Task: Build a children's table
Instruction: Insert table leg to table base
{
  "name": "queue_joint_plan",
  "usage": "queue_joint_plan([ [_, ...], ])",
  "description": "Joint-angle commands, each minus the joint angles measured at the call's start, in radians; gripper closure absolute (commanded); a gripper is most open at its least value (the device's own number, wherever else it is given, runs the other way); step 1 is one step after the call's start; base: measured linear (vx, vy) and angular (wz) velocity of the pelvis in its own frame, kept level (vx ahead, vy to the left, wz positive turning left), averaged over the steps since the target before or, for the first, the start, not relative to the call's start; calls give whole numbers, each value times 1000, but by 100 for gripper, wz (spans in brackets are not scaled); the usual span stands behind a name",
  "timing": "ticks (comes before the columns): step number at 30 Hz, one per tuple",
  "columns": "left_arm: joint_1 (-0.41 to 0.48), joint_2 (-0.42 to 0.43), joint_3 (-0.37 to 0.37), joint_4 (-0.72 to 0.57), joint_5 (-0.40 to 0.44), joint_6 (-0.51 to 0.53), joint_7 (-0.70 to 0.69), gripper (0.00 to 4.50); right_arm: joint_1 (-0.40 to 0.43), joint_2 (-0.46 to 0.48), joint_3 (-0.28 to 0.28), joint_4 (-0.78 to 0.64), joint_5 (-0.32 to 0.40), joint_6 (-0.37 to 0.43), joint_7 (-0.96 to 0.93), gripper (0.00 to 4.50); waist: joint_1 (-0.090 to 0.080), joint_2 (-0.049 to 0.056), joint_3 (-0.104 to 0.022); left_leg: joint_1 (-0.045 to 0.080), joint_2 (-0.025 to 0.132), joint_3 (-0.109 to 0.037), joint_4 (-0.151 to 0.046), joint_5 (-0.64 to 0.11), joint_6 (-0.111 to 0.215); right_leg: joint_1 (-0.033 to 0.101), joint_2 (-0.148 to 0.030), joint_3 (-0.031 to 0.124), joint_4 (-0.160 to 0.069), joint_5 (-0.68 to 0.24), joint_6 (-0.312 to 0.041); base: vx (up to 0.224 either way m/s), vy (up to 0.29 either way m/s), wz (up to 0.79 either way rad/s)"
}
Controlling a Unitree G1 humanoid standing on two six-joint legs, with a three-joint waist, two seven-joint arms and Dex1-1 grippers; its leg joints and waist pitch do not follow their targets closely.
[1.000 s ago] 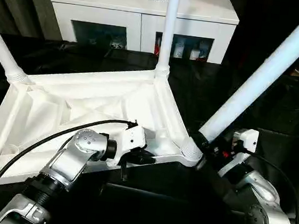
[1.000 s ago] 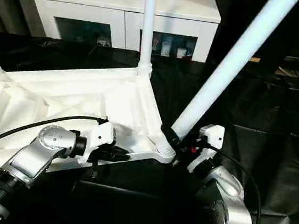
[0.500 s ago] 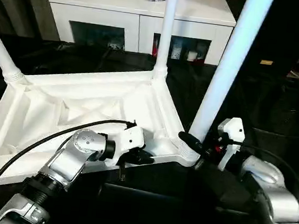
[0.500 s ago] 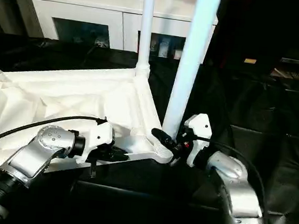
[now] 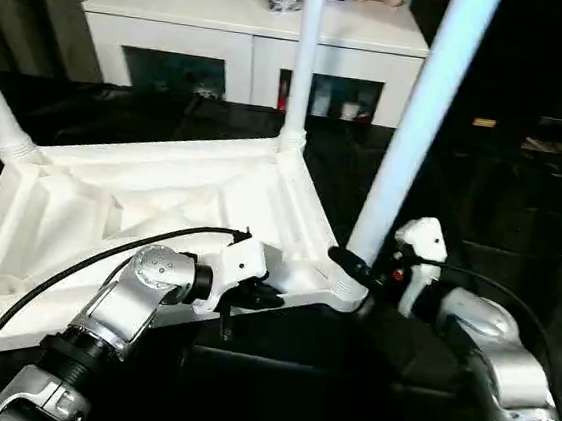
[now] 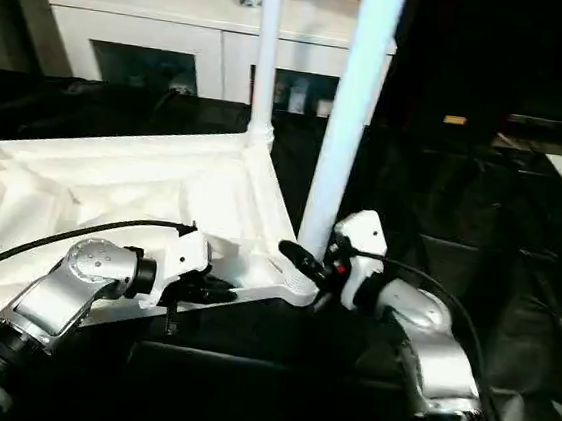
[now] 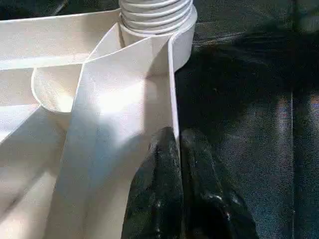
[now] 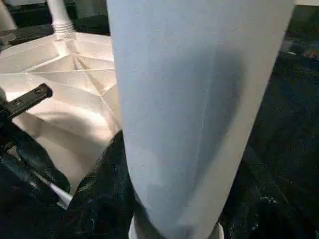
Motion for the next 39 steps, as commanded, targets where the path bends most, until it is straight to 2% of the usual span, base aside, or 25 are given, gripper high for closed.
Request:
queue_joint_plan([
  [1, -14, -2, 32, -12, -17, -31, 5, 450, 69, -9, 47, 204, -107, 90, -68, 265, -6, 4, -13, 8, 90, -62, -113, -501, -66, -12, -96, 49, -105, -509, -140, 0, 0, 0],
  [4, -7, 5, 35, -13, -21, -33, 1, 450, 55, 0, 28, 221, -112, 89, -103, 265, -13, 4, -14, 9, 90, -60, -115, -511, -70, -13, -93, 49, -104, -455, -153, 0, 0, 0],
  [11, -6, 4, 42, 5, -24, -29, 21, 450, 28, 27, 16, 255, -131, 86, -192, 265, -21, 2, -11, 11, 88, -61, -114, -542, -67, -21, -96, 51, -110, -503, -145, 0, 0, 0],
  [13, -4, -35, 39, 5, -5, 30, 93, 450, -10, 88, -20, 311, -149, 81, -343, 265, -31, 2, -9, 4, 86, -66, -117, -551, -82, -23, -99, 48, -109, -547, -136, 0, 0, 0],
  [14, -3, -48, 39, 1, -2, 49, 112, 450, -19, 102, -30, 324, -152, 81, -378, 265, -37, 3, -10, 2, 84, -73, -118, -569, -90, -20, -99, 44, -110, -581, -121, 0, 0, 0],
  [15, 1, -73, 41, -12, -2, 94, 149, 450, -36, 129, -51, 349, -154, 77, -442, 265, -39, 2, -10, 3, 83, -75, -118, -578, -89, -20, -99, 43, -114, -594, -111, 0, 0, 0],
  [16, 13, -153, 42, -50, -4, 187, 237, 450, -71, 183, -84, 393, -148, 68, -541, 265, -44, 1, -10, 8, 82, -77, -117, -594, -91, -26, -97, 43, -116, -594, -108, 0, 0, 0],
  [17, 13, -153, 42, -50, -4, 187, 237, 450, -71, 183, -84, 393, -148, 68, -541, 265, -50, 3, -9, 13, 82, -79, -118, -607, -96, -29, -96, 41, -115, -573, -117, 0, 0, 0],
  [18, 19, -192, 38, -68, -5, 223, 273, 450, -87, 206, -93, 411, -148, 63, -583, 265, -50, 1, -13, 13, 81, -78, -117, -606, -94, -24, -93, 38, -118, -559, -113, 0, 0, 0],
  [20, 27, -235, 28, -89, -3, 264, 306, 450, -102, 229, -98, 427, -139, 63, -608, 265, -49, 1, -16, 7, 83, -72, -121, -584, -88, -21, -89, 41, -113, -458, -128, 0, 0, 0],
  [21, 32, -265, 15, -101, 3, 292, 328, 450, -117, 245, -100, 446, -139, 54, -635, 265, -48, -4, -16, 7, 82, -69, -120, -578, -82, -22, -88, 41, -115, -443, -130, 0, 0, 0],
  [22, 32, -265, 15, -101, 3, 292, 328, 450, -117, 245, -100, 446, -139, 54, -635, 265, -45, -3, -17, 11, 80, -65, -117, -570, -78, -27, -88, 44, -117, -429, -135, 0, 0, 0],
  [23, 30, -324, -36, -104, 59, 337, 389, 450, -158, 282, -110, 504, -145, 29, -718, 265, -46, -5, -17, 13, 80, -63, -118, -582, -77, -31, -86, 44, -119, -436, -132, 0, 0, 0],
  [27, 17, -387, -70, -81, 101, 370, 462, 450, -205, 315, -125, 568, -161, -1, -802, 265, -50, -6, -18, 15, 78, -67, -118, -610, -84, -29, -83, 38, -122, -438, -111, 0, 0, 0],
  [33, 10, -391, -60, -69, 113, 382, 506, 450, -230, 327, -146, 598, -168, -26, -848, 265, -46, -8, -20, 16, 76, -62, -118, -605, -72, -32, -82, 40, -125, -415, -102, 0, 0, 0],
  [36, 4, -380, -42, -62, 124, 382, 510, 450, -239, 332, -155, 613, -161, -44, -845, 265, -50, -7, -17, 15, 76, -66, -120, -633, -75, -34, -81, 36, -127, -444, -93, 0, 0, 0],
  [37, 4, -374, -32, -60, 129, 383, 508, 450, -248, 339, -166, 623, -149, -72, -836, 265, -51, -5, -17, 16, 76, -68, -121, -647, -76, -34, -82, 34, -128, -462, -87, 0, 0, 0],
  [39, 3, -366, -28, -61, 130, 383, 505, 450, -256, 349, -174, 617, -122, -105, -783, 265, -54, -8, -18, 14, 75, -70, -122, -660, -75, -34, -82, 31, -131, -479, -79, 0, 0, 0],
])
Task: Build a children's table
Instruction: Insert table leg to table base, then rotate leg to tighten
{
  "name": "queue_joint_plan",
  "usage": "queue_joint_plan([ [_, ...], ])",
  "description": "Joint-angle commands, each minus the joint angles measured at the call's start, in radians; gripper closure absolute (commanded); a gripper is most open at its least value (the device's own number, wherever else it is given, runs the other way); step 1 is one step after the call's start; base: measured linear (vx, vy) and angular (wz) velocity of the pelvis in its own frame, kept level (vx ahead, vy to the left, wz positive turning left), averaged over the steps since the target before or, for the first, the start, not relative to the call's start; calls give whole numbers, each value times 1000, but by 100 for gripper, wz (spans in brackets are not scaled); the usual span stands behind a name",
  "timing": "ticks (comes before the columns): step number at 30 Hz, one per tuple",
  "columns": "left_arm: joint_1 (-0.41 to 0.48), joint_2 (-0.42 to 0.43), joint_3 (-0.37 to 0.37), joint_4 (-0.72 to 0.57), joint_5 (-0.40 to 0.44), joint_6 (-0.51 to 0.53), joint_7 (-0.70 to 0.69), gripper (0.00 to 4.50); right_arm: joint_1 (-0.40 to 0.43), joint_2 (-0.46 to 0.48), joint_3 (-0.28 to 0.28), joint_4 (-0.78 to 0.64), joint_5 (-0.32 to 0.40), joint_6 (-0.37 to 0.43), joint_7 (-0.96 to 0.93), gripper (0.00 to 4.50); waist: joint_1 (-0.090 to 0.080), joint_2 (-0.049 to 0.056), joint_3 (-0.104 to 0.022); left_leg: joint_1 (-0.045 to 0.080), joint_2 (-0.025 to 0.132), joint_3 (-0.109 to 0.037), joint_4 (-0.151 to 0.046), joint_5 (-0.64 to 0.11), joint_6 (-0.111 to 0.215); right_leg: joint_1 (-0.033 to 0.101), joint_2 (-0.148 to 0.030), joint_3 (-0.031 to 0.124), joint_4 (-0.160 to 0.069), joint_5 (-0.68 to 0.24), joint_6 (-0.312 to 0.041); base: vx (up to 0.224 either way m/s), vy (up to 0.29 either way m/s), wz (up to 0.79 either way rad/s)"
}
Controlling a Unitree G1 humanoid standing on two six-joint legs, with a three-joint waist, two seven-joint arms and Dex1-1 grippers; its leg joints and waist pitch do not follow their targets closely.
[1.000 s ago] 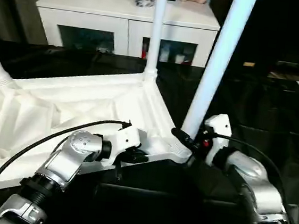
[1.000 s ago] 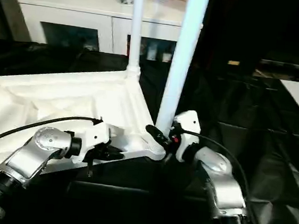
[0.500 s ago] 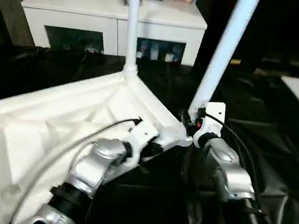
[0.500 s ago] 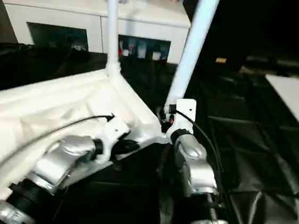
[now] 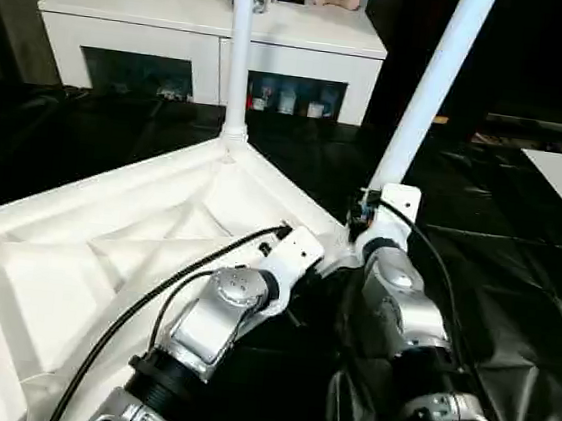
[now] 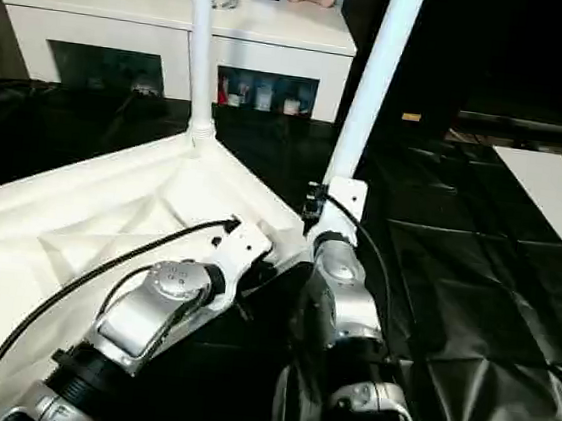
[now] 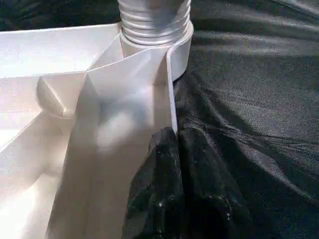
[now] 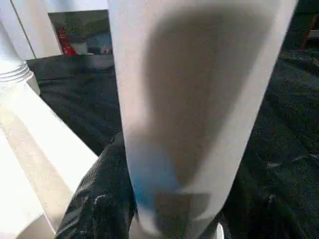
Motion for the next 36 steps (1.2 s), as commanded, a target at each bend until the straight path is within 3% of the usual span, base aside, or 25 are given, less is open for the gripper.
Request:
queue_joint_plan([
  [1, -3, -1, -36, 6, -4, 14, -28, 450, 56, 2, -40, 125, 31, 51, 23, 265, -8, 14, -7, 17, 84, -65, -120, -667, -74, -19, -81, 31, -94, -478, -77, 0, 0, 0],
  [2, -5, 5, -36, 5, -4, 13, -30, 450, 52, 5, -39, 117, 45, 25, 67, 265, -7, 14, -9, 19, 84, -62, -120, -664, -71, -20, -81, 32, -96, -467, -80, 0, 0, 0],
  [3, -7, 14, -33, -2, -7, 12, -35, 450, 51, -2, -28, 96, 41, 3, 92, 209, -6, 14, -8, 19, 85, -61, -120, -659, -71, -21, -81, 33, -96, -459, -83, 0, 0, 0],
  [7, -16, 37, -28, -16, -12, -7, -56, 450, 50, -18, -17, 39, 53, -32, 157, 175, 4, 15, -11, 16, 90, -52, -118, -597, -62, -17, -84, 40, -91, -367, -123, 0, 0, 0],
  [8, -17, 42, -27, -19, -13, -12, -61, 450, 50, -22, -14, 28, 54, -39, 172, 161, 3, 5, -17, 12, 90, -49, -115, -544, -55, -7, -81, 40, -81, -296, -140, 0, 0, 0],
  [9, -21, 55, -30, -19, -15, -39, -80, 450, 53, -31, -7, 1, 59, -45, 203, 152, 2, 5, -19, 2, 90, -47, -116, -493, -43, 2, -82, 42, -72, -240, -156, 0, 0, 0],
  [10, -24, 64, -31, -18, -17, -58, -92, 450, 55, -36, -4, -14, 61, -50, 225, 148, 12, 9, -22, -7, 93, -40, -110, -381, -13, 13, -88, 45, -65, -137, -181, 0, 0, 0],
  [11, -28, 83, -35, -21, -15, -74, -109, 450, 62, -48, 4, -49, 65, -50, 255, 141, 17, 13, -22, 0, 93, -31, -104, -353, 8, 3, -86, 44, -68, -139, -203, 0, 0, 0],
  [13, -27, 118, -37, -36, -26, -97, -153, 450, 85, -71, 13, -122, 82, -43, 333, 117, 23, 9, -25, -6, 91, -25, -97, -324, 29, 7, -88, 46, -71, -193, -207, 16, -29, 2],
  [14, -29, 135, -37, -43, -31, -108, -171, 450, 98, -87, 20, -156, 90, -35, 368, 108, 27, 8, -29, -17, 93, -26, -95, -261, 42, 15, -89, 45, -63, -160, -216, 33, -59, 3],
  [16, -28, 158, -33, -56, -43, -108, -196, 450, 123, -115, 34, -211, 107, -14, 427, 103, 38, 12, -32, -12, 94, -17, -85, -163, 67, 13, -87, 44, -54, -48, -244, 44, -59, 1],
  [17, -27, 175, -28, -65, -55, -112, -220, 450, 145, -140, 46, -256, 122, 2, 476, 91, 47, 14, -34, -14, 96, -14, -80, -105, 85, 23, -86, 40, -43, 22, -262, 46, -59, 2],
  [19, -24, 202, -28, -73, -76, -145, -274, 450, 174, -173, 60, -311, 145, 24, 540, 76, 53, 12, -35, -17, 94, -12, -75, -53, 107, 28, -86, 37, -35, 89, -272, 26, -22, 0],
  [20, -23, 232, -25, -74, -94, -172, -324, 450, 205, -212, 72, -370, 173, 51, 611, 61, 59, 16, -34, -13, 95, -6, -73, -50, 118, 23, -83, 37, -34, 114, -283, 0, 0, 0],
  [22, -17, 280, -31, -74, -125, -231, -418, 450, 243, -273, 88, -436, 193, 94, 694, 47, 67, 14, -36, -15, 94, -6, -69, -45, 127, 29, -80, 37, -22, 160, -285, 27, -7, 1],
  [24, -13, 297, -32, -76, -138, -240, -453, 450, 255, -296, 95, -455, 195, 109, 723, 24, 67, 16, -37, -10, 96, -4, -68, -37, 130, 25, -79, 35, -19, 167, -295, 0, 0, 0],
  [28, -1, 404, -56, -75, -182, -291, -638, 450, 333, -426, 144, -578, 233, 190, 900, 24, 83, 23, -29, 0, 102, -3, -76, -118, 93, 21, -76, 33, -30, 22, -278, 0, 0, 0],
  [32, -12, 427, -45, -52, -192, -307, -658, 450, 360, -478, 171, -620, 241, 232, 956, 24, 79, 22, -21, 2, 101, -5, -86, -215, 34, 19, -79, 34, -41, -116, -262, 0, 0, 0],
  [34, -22, 438, -45, -30, -183, -326, -658, 450, 371, -502, 186, -635, 238, 247, 991, 24, 78, 21, -21, 5, 100, -5, -86, -243, 18, 18, -81, 37, -46, -171, -246, 0, 0, 0],
  [36, -31, 444, -41, -11, -174, -341, -655, 450, 380, -522, 200, -642, 230, 254, 1016, 24, 80, 19, -22, 7, 99, -4, -84, -231, 15, 17, -81, 39, -47, -168, -239, 0, 0, 0],
])
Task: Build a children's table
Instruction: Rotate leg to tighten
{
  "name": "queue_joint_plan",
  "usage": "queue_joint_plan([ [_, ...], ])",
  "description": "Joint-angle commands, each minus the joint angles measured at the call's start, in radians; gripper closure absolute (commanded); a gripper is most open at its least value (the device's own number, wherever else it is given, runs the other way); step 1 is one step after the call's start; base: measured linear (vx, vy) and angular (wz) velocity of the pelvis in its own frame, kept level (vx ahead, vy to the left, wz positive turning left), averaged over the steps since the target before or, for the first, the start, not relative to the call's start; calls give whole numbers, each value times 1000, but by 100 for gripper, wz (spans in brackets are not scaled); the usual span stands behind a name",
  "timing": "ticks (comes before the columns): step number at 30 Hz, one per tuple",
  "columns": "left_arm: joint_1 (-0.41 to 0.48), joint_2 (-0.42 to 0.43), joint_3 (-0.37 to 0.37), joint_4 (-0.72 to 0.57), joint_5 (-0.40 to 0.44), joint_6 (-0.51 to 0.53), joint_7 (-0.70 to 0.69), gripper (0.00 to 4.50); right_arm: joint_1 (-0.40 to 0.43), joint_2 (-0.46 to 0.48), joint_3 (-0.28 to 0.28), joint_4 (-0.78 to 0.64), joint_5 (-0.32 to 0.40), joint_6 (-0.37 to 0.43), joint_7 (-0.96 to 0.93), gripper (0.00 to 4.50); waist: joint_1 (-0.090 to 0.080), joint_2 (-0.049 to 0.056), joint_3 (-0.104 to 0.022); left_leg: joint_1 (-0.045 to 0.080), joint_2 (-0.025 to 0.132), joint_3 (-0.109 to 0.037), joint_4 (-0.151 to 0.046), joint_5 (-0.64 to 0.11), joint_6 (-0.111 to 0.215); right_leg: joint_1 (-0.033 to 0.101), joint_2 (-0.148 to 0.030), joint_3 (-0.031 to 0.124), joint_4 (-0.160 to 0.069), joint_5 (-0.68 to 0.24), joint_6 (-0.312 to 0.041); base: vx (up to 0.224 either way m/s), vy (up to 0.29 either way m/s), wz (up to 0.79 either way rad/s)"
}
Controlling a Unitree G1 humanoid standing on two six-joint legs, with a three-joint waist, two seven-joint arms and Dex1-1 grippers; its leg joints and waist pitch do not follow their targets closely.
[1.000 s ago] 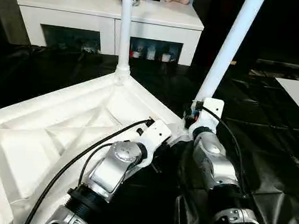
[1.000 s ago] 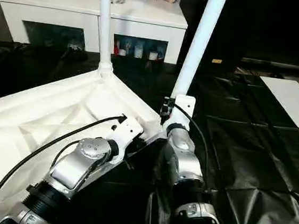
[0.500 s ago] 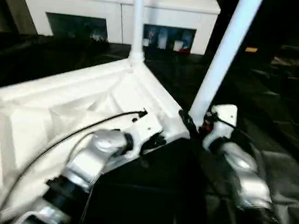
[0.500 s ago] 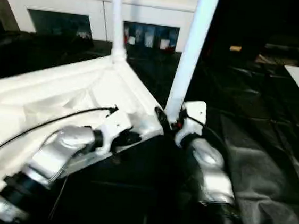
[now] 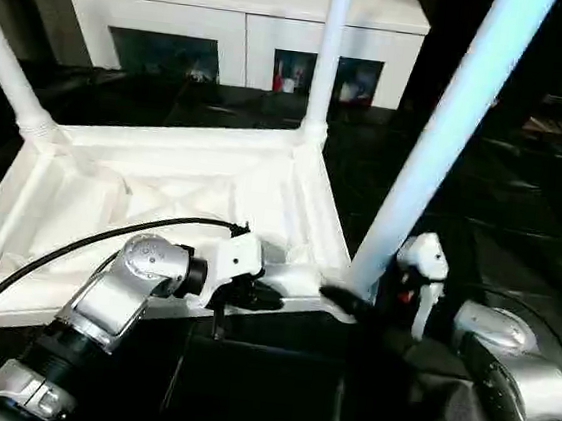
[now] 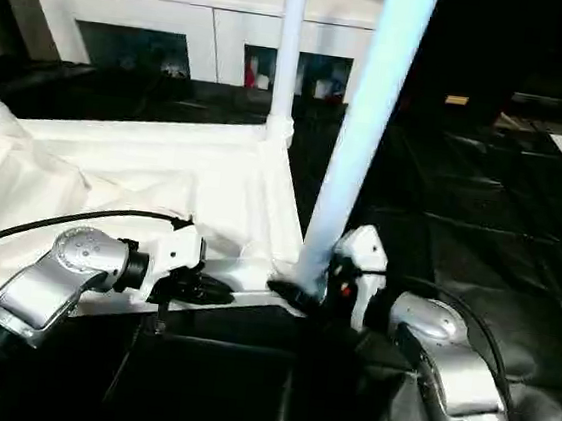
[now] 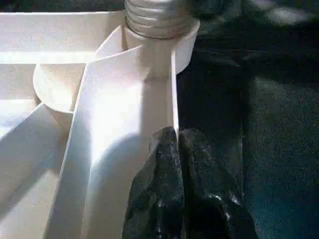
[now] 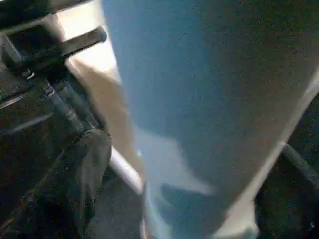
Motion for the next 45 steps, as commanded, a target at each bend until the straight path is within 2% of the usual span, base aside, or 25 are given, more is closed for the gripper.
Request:
queue_joint_plan([
  [1, -16, 12, -12, 28, 23, -20, -10, 450, 13, -22, 20, -22, -8, 20, 36, 24, -1, -3, -50, 20, 75, -34, -79, -229, 23, 38, -83, 42, -60, -206, -223, 0, 0, 0],
  [3, -19, 14, -11, 35, 21, -26, -14, 450, 15, -28, 21, -25, -10, 23, 39, 24, 1, -4, -53, 19, 75, -33, -75, -200, 32, 38, -84, 43, -57, -171, -230, 0, 0, 0],
  [5, -21, 16, -9, 42, 20, -34, -16, 450, 12, -33, 16, -20, -13, 25, 40, 49, 1, -4, -57, 15, 74, -33, -71, -164, 46, 42, -85, 41, -49, -125, -242, 0, 0, 0],
  [8, -23, 14, -10, 50, 19, -43, -19, 450, 2, -37, 12, 1, -24, 21, 34, 60, 3, -4, -58, 15, 73, -32, -67, -146, 58, 43, -83, 39, -45, -95, -255, 0, 0, 0],
  [23, -26, 12, -12, 64, 18, -58, -22, 450, 8, -54, 37, 24, -65, -2, 52, 176, 4, -5, -55, 16, 73, -34, -65, -197, 36, 40, -83, 39, -49, -193, -240, 0, 0, 0],
  [30, -24, 0, -6, 60, 12, -46, -9, 450, 3, -6, 33, 129, -118, -19, -46, 195, 1, -4, -56, 15, 71, -35, -64, -204, 33, 38, -83, 38, -50, -199, -242, 0, 0, 0],
  [31, -24, -5, -4, 59, 11, -39, -1, 450, 0, 6, 30, 147, -125, -18, -69, 196, -2, -2, -53, 17, 71, -35, -67, -231, 24, 35, -81, 37, -53, -234, -239, 0, 0, 0],
  [33, -25, -16, -1, 58, 10, -28, 13, 450, -7, 30, 23, 180, -132, -9, -111, 196, -8, -5, -48, 18, 70, -39, -72, -284, 4, 35, -83, 37, -60, -325, -218, 0, 0, 0],
  [34, -26, -25, 1, 58, 9, -18, 25, 450, -9, 47, 17, 195, -133, -2, -136, 196, -12, -5, -43, 22, 69, -41, -75, -330, -10, 31, -83, 36, -68, -409, -195, 0, 0, 0],
  [35, -26, -25, 1, 58, 9, -18, 25, 450, -9, 47, 17, 195, -133, -2, -136, 197, -12, -5, -43, 22, 69, -41, -75, -330, -10, 31, -83, 36, -68, -409, -195, 0, 0, 0],
  [36, -28, -45, 8, 54, 7, 3, 54, 450, -13, 77, 8, 212, -132, 9, -177, 197, -18, -6, -37, 33, 69, -45, -77, -403, -30, 19, -83, 36, -79, -517, -164, 0, 0, 0],
  [37, -29, -58, 11, 51, 4, 19, 69, 450, -16, 96, 0, 221, -132, 16, -205, 197, -21, -7, -35, 35, 66, -47, -77, -426, -34, 17, -84, 35, -84, -558, -152, -62, 8, -4],
  [38, -32, -78, 18, 47, 0, 44, 96, 450, -21, 128, -14, 236, -130, 26, -249, 197, -28, -8, -37, 37, 65, -53, -76, -442, -40, 16, -88, 34, -91, -624, -121, 0, 0, 0],
  [39, -36, -107, 26, 44, -2, 77, 136, 450, -30, 171, -35, 256, -125, 39, -311, 197, -30, -8, -38, 36, 65, -54, -77, -441, -42, 15, -87, 34, -91, -623, -119, 0, 0, 0],
  [40, -46, -163, 37, 47, 7, 132, 223, 450, -54, 253, -76, 302, -119, 62, -438, 197, -35, -6, -38, 35, 65, -58, -78, -448, -47, 13, -86, 30, -92, -627, -116, 0, 0, 0],
  [41, -52, -200, 45, 52, 15, 163, 283, 450, -72, 296, -99, 333, -119, 70, -512, 198, -44, -4, -37, 32, 64, -61, -80, -460, -59, 11, -87, 27, -91, -636, -117, 0, 0, 0],
  [43, -59, -281, 63, 61, 18, 233, 388, 450, -113, 370, -140, 411, -118, 70, -651, 199, -55, 1, -37, 34, 64, -69, -85, -494, -75, 16, -85, 15, -94, -623, -110, -25, 13, -7],
  [44, -61, -308, 68, 63, 16, 255, 418, 450, -128, 393, -153, 439, -114, 68, -691, 199, -64, 3, -38, 34, 63, -73, -87, -532, -73, 21, -82, 3, -102, -602, -101, 0, 0, 0],
  [45, -67, -335, 72, 74, 18, 266, 448, 450, -148, 414, -164, 475, -114, 60, -735, 200, -66, 10, -38, 34, 63, -75, -89, -550, -72, 23, -83, -2, -102, -588, -101, -31, 51, -14],
])
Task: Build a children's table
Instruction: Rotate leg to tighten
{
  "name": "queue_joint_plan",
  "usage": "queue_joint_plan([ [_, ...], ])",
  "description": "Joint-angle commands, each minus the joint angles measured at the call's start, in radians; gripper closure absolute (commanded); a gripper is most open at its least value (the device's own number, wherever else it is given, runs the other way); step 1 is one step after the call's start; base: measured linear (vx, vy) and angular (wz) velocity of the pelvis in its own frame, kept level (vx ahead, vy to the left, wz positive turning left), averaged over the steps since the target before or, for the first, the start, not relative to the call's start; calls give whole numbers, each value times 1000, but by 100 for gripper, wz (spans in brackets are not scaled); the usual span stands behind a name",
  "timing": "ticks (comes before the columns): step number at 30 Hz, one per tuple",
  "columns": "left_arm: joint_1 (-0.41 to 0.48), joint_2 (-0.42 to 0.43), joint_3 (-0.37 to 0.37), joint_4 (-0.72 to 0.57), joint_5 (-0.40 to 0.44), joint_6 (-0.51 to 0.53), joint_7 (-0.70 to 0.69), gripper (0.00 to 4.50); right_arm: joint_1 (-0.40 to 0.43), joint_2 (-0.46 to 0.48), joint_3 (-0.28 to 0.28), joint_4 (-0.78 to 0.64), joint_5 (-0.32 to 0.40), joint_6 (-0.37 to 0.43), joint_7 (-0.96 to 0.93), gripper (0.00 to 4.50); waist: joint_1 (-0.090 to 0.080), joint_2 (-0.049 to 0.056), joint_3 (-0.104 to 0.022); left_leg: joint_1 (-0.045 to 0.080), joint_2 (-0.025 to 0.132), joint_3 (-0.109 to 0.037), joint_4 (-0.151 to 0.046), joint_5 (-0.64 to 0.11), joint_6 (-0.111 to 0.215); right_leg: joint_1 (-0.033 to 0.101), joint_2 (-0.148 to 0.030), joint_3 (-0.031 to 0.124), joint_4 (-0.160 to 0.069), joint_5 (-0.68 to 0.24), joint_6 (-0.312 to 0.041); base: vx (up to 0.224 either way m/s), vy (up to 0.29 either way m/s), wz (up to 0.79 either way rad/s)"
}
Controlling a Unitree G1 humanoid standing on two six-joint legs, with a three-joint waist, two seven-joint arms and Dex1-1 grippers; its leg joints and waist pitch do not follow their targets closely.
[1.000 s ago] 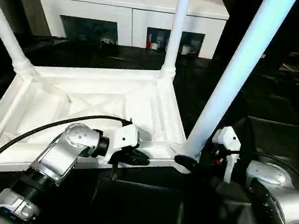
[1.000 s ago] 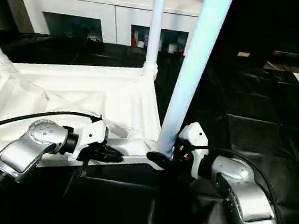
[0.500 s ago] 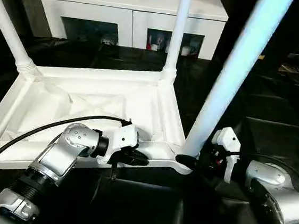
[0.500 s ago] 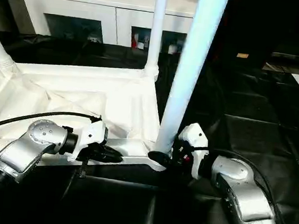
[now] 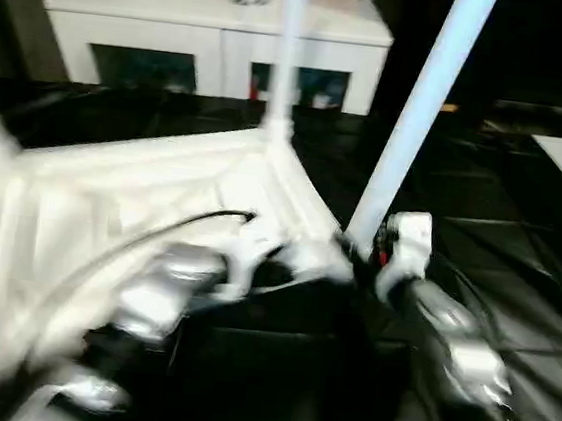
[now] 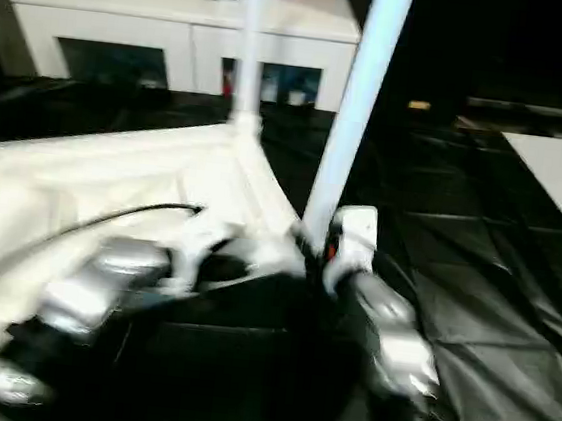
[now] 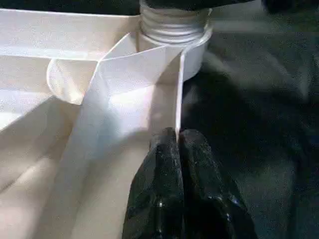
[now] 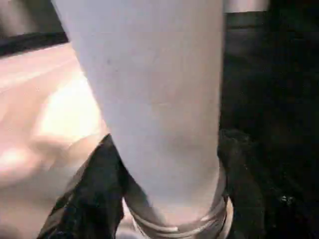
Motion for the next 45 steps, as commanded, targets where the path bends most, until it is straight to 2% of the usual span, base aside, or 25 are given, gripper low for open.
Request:
queue_joint_plan([
  [1, -35, -59, -14, -5, -10, 8, 56, 450, 10, 42, -17, 186, 9, 53, -115, 203, -14, 13, -32, 18, 64, -63, -107, -586, -69, 10, -72, 16, -95, -560, -105, -13, 50, -11],
  [2, -49, -96, -33, 27, 23, -1, 104, 450, -35, 79, -42, 262, 14, 9, -194, 205, -16, 18, -37, 22, 63, -65, -108, -598, -72, 11, -73, 13, -93, -538, -108, -13, 50, -11],
  [3, -60, -118, -49, 51, 49, -8, 134, 450, -67, 101, -54, 311, 7, -25, -243, 206, -30, 19, -31, 23, 61, -67, -107, -638, -69, 5, -74, -1, -103, -535, -106, 0, 0, 0],
  [4, -67, -128, -59, 64, 65, -12, 150, 450, -86, 113, -60, 337, 1, -46, -270, 206, -36, 24, -27, 42, 60, -66, -106, -696, -69, -5, -69, -18, -116, -555, -89, 0, 0, 0],
  [5, -73, -132, -68, 75, 79, -18, 156, 450, -104, 120, -61, 357, -5, -57, -276, 206, -40, 26, -27, 50, 60, -69, -107, -726, -65, 2, -67, -30, -121, -545, -76, 0, 0, 0],
  [7, -84, -130, -78, 84, 100, -23, 162, 450, -137, 133, -69, 381, -19, -72, -280, 207, -44, 29, -19, 44, 66, -71, -123, -777, -61, 13, -64, -49, -120, -533, -66, 0, 0, 0],
  [9, -92, -120, -85, 86, 113, -22, 168, 450, -166, 144, -81, 398, -26, -84, -275, 207, -43, 35, -13, 31, 77, -69, -150, -843, -71, 34, -57, -64, -93, -520, -57, 0, 0, 0],
  [10, -94, -114, -84, 84, 113, -18, 168, 450, -175, 145, -82, 400, -28, -89, -270, 207, -32, 39, -13, 2, 92, -61, -187, -877, -83, 64, -51, -55, -31, -456, -70, -73, -33, 6],
  [11, -97, -98, -86, 84, 118, -17, 167, 450, -183, 136, -64, 400, -47, -106, -258, 207, 10, 44, -12, -35, 109, -30, -244, -904, -88, 96, -34, -36, 84, -372, -81, -73, -33, 6],
  [12, -100, -89, -83, 91, 125, -20, 168, 450, -195, 131, -59, 415, -56, -139, -254, 207, 23, 26, -14, -25, 109, -13, -245, -866, -69, 86, -34, -8, 98, -354, -70, -71, -107, 19],
  [13, -102, -82, -78, 97, 125, -24, 166, 450, -201, 128, -55, 416, -53, -164, -232, 207, 28, -31, -21, 94, 31, 3, -70, -641, -65, -72, -83, 31, -102, -783, -17, 78, -159, 19],
  [14, -102, -80, -77, 98, 127, -25, 165, 450, -201, 127, -55, 416, -51, -170, -224, 172, 20, -28, -14, 101, 4, -26, 79, -295, -2, -89, -178, 59, -190, -1096, -13, 78, -159, 19],
  [15, -104, -76, -76, 103, 129, -29, 162, 450, -204, 126, -55, 414, -45, -186, -201, 151, 19, -34, -22, 2, 12, -56, 40, -192, 26, 18, -195, 79, -137, -1019, -17, 173, -71, -32],
  [16, -101, -64, -75, 102, 127, -37, 143, 450, -196, 118, -50, 387, -40, -201, -166, 151, 53, 4, -51, -49, 38, -79, -50, -65, 2, 84, -145, 46, -67, -660, -49, 73, -1, -32],
  [17, -96, -52, -72, 94, 119, -36, 119, 450, -183, 105, -37, 349, -44, -207, -132, 135, 42, -1, -50, 1, 54, -68, -71, -117, 17, 23, -77, 18, -42, -356, -95, 73, -1, -32],
  [19, -92, -37, -74, 86, 118, -42, 98, 450, -171, 92, -29, 312, -53, -207, -118, 121, 36, 11, -45, 17, 57, -54, -80, -226, 11, 16, -68, 12, -47, -280, -164, -12, -18, 9],
  [20, -79, 9, -89, 58, 96, -72, 16, 450, -136, 52, -14, 215, -53, -192, -54, 112, 24, 6, -35, 19, 52, -47, -85, -395, -3, 12, -68, 4, -67, -433, -179, 0, 0, 0],
  [22, -74, 31, -95, 45, 90, -85, -11, 450, -121, 28, -6, 173, -57, -184, -35, 104, 23, 5, -41, 11, 50, -51, -89, -398, -1, 19, -76, 4, -74, -494, -141, 0, 0, 0],
  [23, -68, 46, -90, 31, 81, -66, -29, 450, -107, 2, 0, 137, -55, -170, -6, 93, 27, 5, -47, 6, 51, -49, -90, -337, 7, 26, -80, 5, -75, -453, -138, 0, 0, 0],
  [29, -36, 161, -109, -27, 38, -74, -214, 450, -19, -164, 71, -58, -15, -64, 261, 67, 42, 12, -49, 5, 62, -31, -82, -206, 35, 22, -77, 13, -59, -289, -215, 20, -7, 5],
  [32, -19, 214, -119, -52, 10, -113, -311, 450, 40, -247, 107, -166, 24, -33, 404, 67, 47, 16, -60, -7, 69, -33, -72, -69, 75, 38, -75, 12, -25, -62, -267, 66, 0, 8],
  [36, 6, 304, -135, -83, -4, -154, -421, 450, 138, -395, 172, -304, 59, 1, 609, 67, 46, 18, -61, -11, 67, -32, -65, -24, 125, 43, -75, 12, -12, 34, -295, 47, 17, 1],
  [39, 5, 327, -124, -75, -4, -183, -428, 450, 159, -433, 183, -328, 65, 21, 660, 67, 47, 16, -56, -8, 67, -28, -68, -81, 115, 43, -79, 11, -26, -68, -291, 0, 0, 0],
  [41, 8, 341, -118, -85, -10, -181, -441, 450, 154, -430, 186, -314, 48, 13, 655, 67, 46, 16, -50, -6, 68, -27, -75, -141, 71, 40, -79, 11, -37, -187, -267, 0, 0, 0],
  [45, 9, 356, -121, -93, -20, -185, -459, 450, 142, -423, 193, -298, 43, 24, 649, 83, 43, 13, -51, -4, 67, -27, -77, -156, 41, 38, -80, 13, -39, -228, -243, 0, 0, 0],
])
